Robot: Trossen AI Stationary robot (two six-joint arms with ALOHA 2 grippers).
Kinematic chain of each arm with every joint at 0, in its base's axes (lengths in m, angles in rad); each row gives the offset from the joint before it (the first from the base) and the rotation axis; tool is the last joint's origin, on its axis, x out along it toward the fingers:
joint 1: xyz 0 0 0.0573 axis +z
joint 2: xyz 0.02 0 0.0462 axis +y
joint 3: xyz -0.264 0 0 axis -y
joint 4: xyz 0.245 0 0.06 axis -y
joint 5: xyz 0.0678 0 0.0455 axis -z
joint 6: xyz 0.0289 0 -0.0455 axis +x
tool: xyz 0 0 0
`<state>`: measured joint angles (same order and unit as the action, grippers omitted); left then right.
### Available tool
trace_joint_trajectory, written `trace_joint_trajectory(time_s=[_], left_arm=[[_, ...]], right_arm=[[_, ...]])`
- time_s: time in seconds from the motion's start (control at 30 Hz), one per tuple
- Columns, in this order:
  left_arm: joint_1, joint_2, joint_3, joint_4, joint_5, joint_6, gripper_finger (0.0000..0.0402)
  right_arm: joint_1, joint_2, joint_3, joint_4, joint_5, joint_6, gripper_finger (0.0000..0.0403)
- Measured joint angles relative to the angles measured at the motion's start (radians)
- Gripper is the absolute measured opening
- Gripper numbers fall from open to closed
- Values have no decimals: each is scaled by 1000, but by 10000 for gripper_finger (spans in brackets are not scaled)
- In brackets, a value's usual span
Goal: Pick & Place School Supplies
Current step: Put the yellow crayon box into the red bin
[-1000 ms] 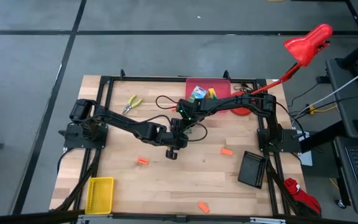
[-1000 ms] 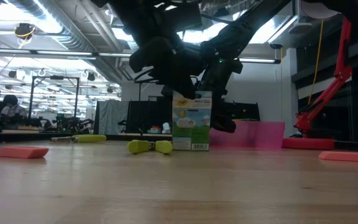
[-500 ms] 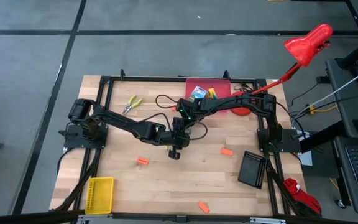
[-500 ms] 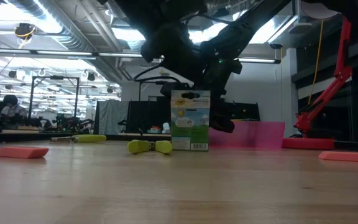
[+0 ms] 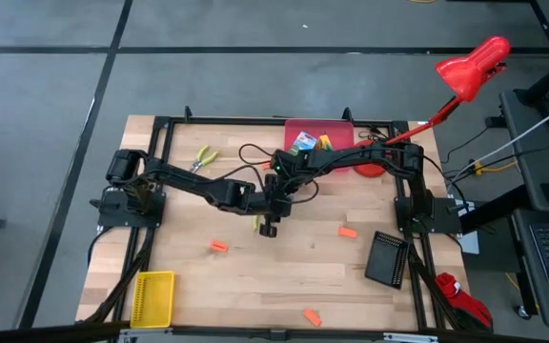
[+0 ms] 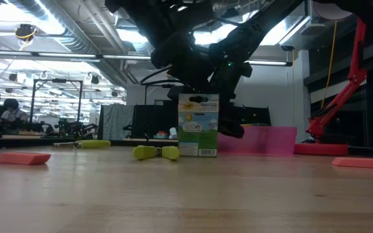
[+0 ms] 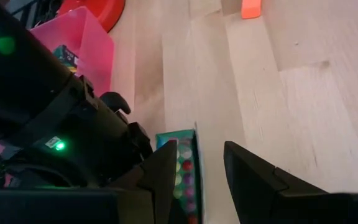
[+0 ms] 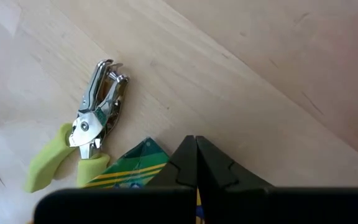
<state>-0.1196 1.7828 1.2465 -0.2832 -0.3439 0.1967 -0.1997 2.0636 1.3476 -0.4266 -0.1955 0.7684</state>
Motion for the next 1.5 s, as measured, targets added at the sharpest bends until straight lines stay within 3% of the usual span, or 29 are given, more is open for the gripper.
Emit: trace_joint_trajectory(time_s=[0.47, 1.07, 1.5], left_arm=[[6, 0, 0, -8, 31, -3, 132], [9, 41, 1, -21, -2, -25, 130], [10, 42, 1, -15, -23, -57, 36]], right_arm=[[0, 0, 0, 8, -3, -2, 0], [0, 0, 0, 10, 4, 9, 0], [0, 0, 0, 15, -4, 9, 0]])
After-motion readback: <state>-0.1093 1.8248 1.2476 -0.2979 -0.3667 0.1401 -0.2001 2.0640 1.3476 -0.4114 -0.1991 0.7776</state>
